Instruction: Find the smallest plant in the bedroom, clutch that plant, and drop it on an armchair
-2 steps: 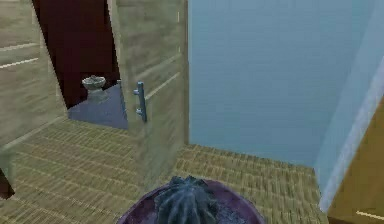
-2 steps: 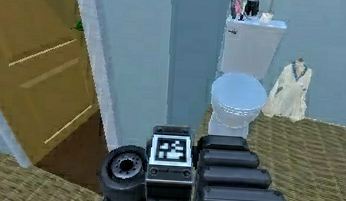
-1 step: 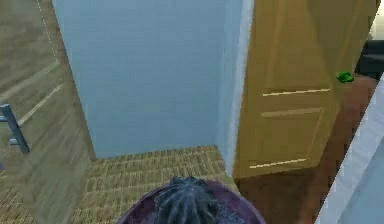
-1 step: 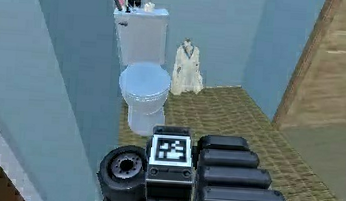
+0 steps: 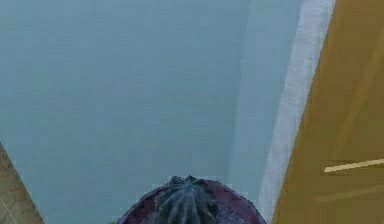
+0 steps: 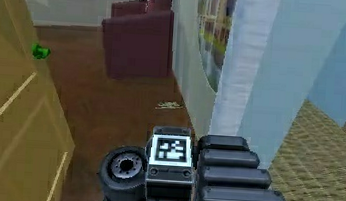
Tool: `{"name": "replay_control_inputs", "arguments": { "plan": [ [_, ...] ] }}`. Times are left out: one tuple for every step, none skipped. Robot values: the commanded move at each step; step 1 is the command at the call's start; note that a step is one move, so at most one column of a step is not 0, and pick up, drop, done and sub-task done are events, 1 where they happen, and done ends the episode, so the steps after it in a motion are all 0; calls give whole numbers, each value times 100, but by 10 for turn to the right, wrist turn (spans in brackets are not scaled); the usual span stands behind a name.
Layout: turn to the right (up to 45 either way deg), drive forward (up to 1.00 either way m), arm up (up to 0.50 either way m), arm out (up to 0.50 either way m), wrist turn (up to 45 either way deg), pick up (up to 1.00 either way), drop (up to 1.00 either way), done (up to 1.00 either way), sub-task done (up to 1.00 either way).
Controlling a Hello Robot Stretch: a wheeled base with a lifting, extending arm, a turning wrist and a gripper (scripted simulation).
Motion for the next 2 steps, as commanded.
{"name": "replay_control_inputs", "arguments": {
  "plan": [
    [-30,0,0,0,0,0,0,0,0],
    [0,30,0,0,0,0,0,0,0]
  ]
}}
